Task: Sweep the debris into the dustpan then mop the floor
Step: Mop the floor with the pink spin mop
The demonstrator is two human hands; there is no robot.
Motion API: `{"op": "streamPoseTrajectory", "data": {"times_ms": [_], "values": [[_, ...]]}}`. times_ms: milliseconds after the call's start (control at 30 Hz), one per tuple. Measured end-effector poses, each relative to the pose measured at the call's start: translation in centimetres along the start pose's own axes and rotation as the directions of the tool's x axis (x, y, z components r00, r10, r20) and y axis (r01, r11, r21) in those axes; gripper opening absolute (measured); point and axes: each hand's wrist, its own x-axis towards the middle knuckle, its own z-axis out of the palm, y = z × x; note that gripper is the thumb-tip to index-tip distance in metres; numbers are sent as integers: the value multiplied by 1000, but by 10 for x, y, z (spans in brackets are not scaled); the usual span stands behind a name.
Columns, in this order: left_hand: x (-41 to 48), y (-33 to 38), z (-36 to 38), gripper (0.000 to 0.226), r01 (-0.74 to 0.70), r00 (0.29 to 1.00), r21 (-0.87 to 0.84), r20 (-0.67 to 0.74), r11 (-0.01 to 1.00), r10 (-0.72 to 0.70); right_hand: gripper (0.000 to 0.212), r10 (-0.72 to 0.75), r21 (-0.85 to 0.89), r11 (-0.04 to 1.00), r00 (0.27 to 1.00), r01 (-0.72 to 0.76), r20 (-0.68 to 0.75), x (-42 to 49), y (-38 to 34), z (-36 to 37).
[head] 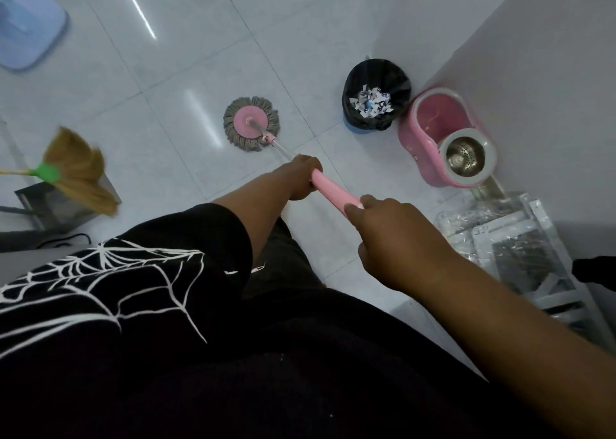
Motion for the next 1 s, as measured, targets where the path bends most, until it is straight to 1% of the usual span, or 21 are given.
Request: {"op": "streamPoseTrajectory", "data": {"times_ms": [200, 367, 533, 633, 767, 900, 1000], "values": [[67, -54, -76, 43, 45, 999, -9, -17, 999, -45, 41, -10, 26, 1000, 1000, 10, -5, 108, -3, -36], [115, -91, -144, 47, 43, 999, 1, -26, 999, -43, 35, -29, 44, 999, 999, 31, -43, 192, -4, -71], [149, -106, -187, 46, 58, 998, 49, 11, 997, -59, 35, -25, 62, 998, 998, 29, -59, 240, 4, -92], [154, -102, -188, 46, 81, 996, 56, 20, 995, -82, 39, -31, 62, 998, 999, 33, -42, 242, 12, -92], [148, -85, -167, 46, 91, 995, 62, 22, 994, -92, 44, -55, 53, 997, 998, 56, -12, 218, 23, -81], [129, -51, -135, 46, 80, 997, 60, 16, 995, -81, 44, -56, 25, 998, 998, 56, -24, 175, 43, -69], [107, -13, -99, 45, 66, 998, 46, 16, 997, -66, 42, -49, 23, 999, 999, 49, 0, 124, 58, -57]]}}
